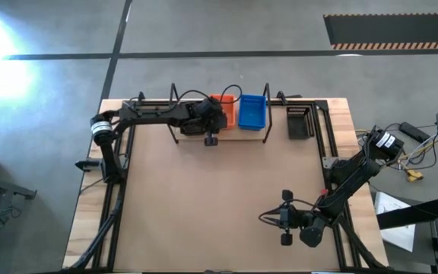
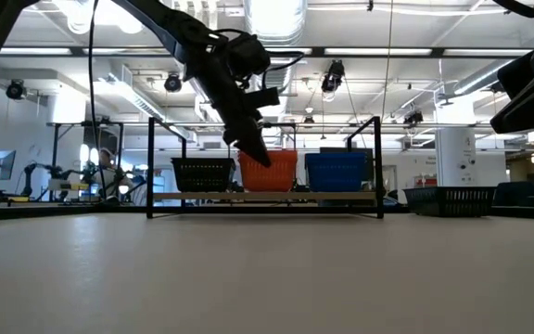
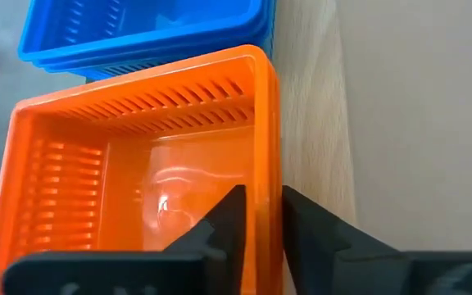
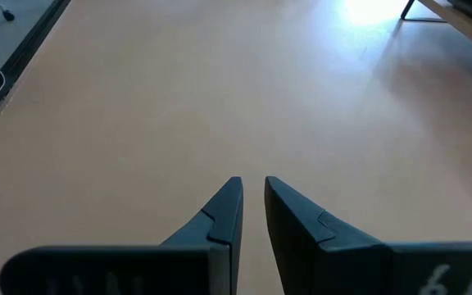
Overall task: Stack baskets on shelf by color
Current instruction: Stack the orange bin on the orange bins on the shelf, then adjust the stacked blue bin on the shelf
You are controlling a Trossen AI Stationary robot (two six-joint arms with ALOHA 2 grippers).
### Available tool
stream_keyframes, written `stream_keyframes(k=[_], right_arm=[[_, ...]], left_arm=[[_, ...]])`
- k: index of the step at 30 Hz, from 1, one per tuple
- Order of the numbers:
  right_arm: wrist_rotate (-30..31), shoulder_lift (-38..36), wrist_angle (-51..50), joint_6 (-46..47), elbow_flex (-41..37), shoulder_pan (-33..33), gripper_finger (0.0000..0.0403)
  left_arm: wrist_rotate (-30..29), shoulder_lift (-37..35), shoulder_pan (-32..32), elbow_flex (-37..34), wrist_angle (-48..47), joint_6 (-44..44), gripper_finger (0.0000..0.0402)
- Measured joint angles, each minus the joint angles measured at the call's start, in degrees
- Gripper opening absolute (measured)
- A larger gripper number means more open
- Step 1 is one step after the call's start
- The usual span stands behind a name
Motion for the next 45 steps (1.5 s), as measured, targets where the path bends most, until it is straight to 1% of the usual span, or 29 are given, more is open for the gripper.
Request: stream_keyframes(k=[7,10,12,15,17,21,30,32,35,39,42,45], right_arm=[[0.0,0.0,0.0,0.4,0.0,0.0,0.0047],[0.0,0.0,0.0,0.4,0.0,0.0,0.0047],[0.0,0.0,0.0,0.3,0.0,0.0,0.0047],[1.3,0.0,0.0,0.3,0.0,0.0,0.0047],[2.2,0.0,0.0,0.3,0.0,0.0,0.0047],[3.1,0.0,0.0,0.2,0.0,0.0,0.0047],[3.1,0.0,0.0,0.4,0.0,0.0,0.0047],[3.0,0.0,0.0,0.5,0.0,0.0,0.0047],[3.0,0.0,0.0,0.9,0.0,0.0,0.0047],[2.9,0.0,0.0,0.8,0.0,0.0,0.0047],[2.9,0.0,0.0,0.9,-0.1,0.0,0.0047],[2.9,0.0,0.0,0.9,-0.1,0.0,0.0047]], left_arm=[[-2.1,-2.1,-0.3,1.6,-3.5,0.0,0.0118],[-2.1,-4.0,-1.5,1.7,-2.1,0.0,0.0133],[-0.7,-4.7,-2.7,1.7,0.4,0.0,0.0136],[0.2,-4.3,-4.0,1.7,5.1,0.0,0.0137],[0.2,-2.9,-4.5,1.7,10.2,-0.1,0.0137],[0.2,0.8,-4.6,2.1,16.1,-1.4,0.0137],[0.4,11.1,-4.5,10.0,15.9,-1.4,0.0137],[-0.3,12.9,-4.5,11.7,15.5,-1.4,0.0137],[-1.2,14.4,-4.5,13.9,12.1,-1.7,0.0137],[-1.0,14.5,-4.5,14.4,11.0,-4.1,0.0133],[-0.5,14.5,-4.6,14.4,10.5,-5.9,0.0117],[-0.3,14.5,-4.7,14.4,10.4,-6.1,0.0095]])
